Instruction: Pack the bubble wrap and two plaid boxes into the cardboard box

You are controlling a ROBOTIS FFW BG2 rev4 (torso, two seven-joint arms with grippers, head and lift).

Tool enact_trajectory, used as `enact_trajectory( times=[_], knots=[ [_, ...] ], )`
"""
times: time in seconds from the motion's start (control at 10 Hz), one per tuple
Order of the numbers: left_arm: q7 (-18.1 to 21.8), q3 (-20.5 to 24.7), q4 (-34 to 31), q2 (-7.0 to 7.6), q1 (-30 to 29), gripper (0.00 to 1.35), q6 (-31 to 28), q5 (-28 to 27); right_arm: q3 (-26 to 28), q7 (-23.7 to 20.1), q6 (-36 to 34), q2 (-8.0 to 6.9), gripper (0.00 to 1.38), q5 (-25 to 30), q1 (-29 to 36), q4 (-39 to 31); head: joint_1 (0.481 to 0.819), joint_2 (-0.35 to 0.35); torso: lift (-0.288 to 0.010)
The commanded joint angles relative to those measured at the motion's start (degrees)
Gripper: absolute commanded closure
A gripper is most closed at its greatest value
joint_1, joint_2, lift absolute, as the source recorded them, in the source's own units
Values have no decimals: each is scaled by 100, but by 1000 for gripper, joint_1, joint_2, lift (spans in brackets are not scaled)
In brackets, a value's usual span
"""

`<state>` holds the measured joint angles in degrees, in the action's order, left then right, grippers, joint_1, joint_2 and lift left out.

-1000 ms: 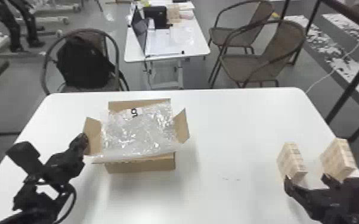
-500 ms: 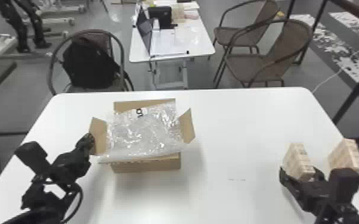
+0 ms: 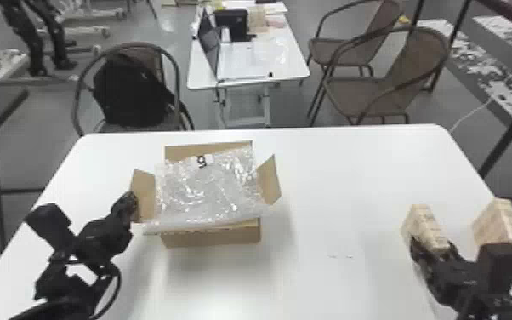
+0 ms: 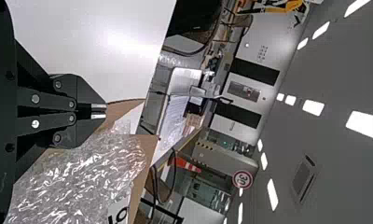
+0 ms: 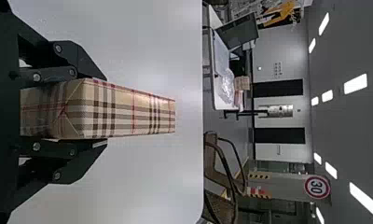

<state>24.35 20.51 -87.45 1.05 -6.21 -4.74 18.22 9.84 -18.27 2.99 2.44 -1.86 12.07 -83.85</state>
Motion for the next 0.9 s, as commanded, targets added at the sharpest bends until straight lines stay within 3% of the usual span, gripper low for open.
enact_trajectory(
  times=[0.0, 0.1, 0.3, 0.5, 0.6, 0.8],
  knots=[
    [0, -12, 0, 1, 15, 1213, 9, -3, 0, 8, -62, -7, 851, -25, 58, -131, 695, 79, -71],
    [0, -12, 0, -8, 15, 1213, 0, -3, 0, 43, -71, -24, 932, -33, 67, -202, 695, 79, -71],
    [0, -30, 0, 1, 15, 1213, 0, -3, -9, 78, -71, -16, 932, -156, 76, -325, 695, 76, -71],
    [0, -21, 0, -8, 6, 1213, 0, -12, -334, 70, -123, 2, 932, -490, 32, -966, 695, 80, -71],
    [0, -21, 0, -8, 6, 1213, 0, -12, -641, 70, -290, 81, 932, -780, -144, -1283, 695, 88, -71],
    [0, -47, 0, -8, 41, 1213, -27, -56, -1450, 70, -791, 415, 932, -1070, -768, -1740, 695, 144, -71]
  ],
)
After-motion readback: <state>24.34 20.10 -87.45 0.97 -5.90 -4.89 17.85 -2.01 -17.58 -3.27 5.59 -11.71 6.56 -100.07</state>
